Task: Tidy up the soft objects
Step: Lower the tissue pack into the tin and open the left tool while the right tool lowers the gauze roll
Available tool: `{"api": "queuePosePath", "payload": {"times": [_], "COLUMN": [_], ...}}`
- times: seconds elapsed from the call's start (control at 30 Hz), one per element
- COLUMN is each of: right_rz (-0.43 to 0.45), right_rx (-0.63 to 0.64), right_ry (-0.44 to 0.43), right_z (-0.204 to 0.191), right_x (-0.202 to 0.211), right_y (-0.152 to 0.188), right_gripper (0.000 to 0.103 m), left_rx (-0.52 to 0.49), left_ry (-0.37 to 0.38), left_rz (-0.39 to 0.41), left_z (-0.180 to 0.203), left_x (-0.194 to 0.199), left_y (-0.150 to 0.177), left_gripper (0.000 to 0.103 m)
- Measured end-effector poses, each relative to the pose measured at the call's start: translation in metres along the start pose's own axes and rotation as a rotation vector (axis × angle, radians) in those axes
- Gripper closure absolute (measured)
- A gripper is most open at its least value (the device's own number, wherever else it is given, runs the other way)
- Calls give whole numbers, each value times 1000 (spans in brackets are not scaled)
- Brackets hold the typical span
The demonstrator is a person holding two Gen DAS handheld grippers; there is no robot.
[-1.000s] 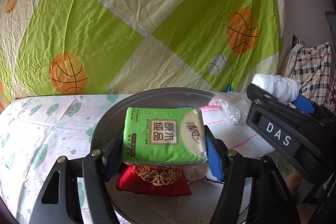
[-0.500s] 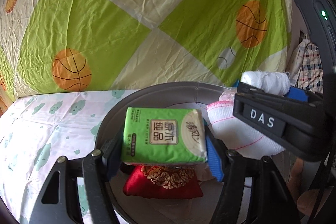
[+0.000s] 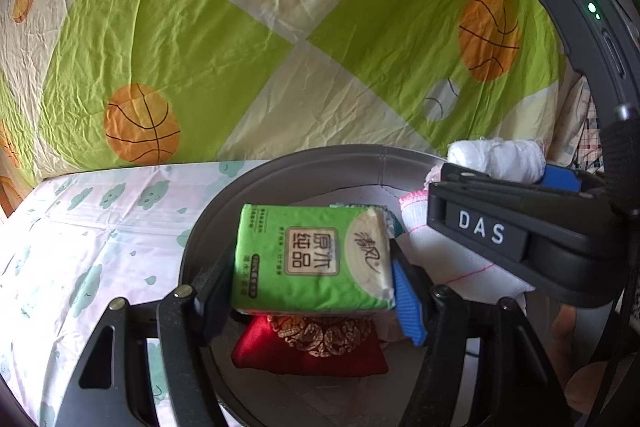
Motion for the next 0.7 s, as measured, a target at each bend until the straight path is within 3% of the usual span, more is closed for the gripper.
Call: {"api": "queuePosePath", "payload": {"times": [0.7], "right_rz": [-67], "right_rx": [47], "right_ry": [-13], "right_z": [-13], "right_x": [-14], "right_y": [5], "right_gripper": [22], "left_rx": [14], "left_ry": [-62], "left_rz": [-48], "left_z": [-13], "left_x": [-11], "left_y": [0], "left_gripper": [35]}}
Point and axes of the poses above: each gripper's, at about its wrist camera, not at the fingertips, and x roughly against the way its jaws point, z to its right, y to its underside, the point moved 10 cm from there along -x, roughly the way its jaws point, and after that the axes turned 7 degrees about -z, right-handed, at the moved point
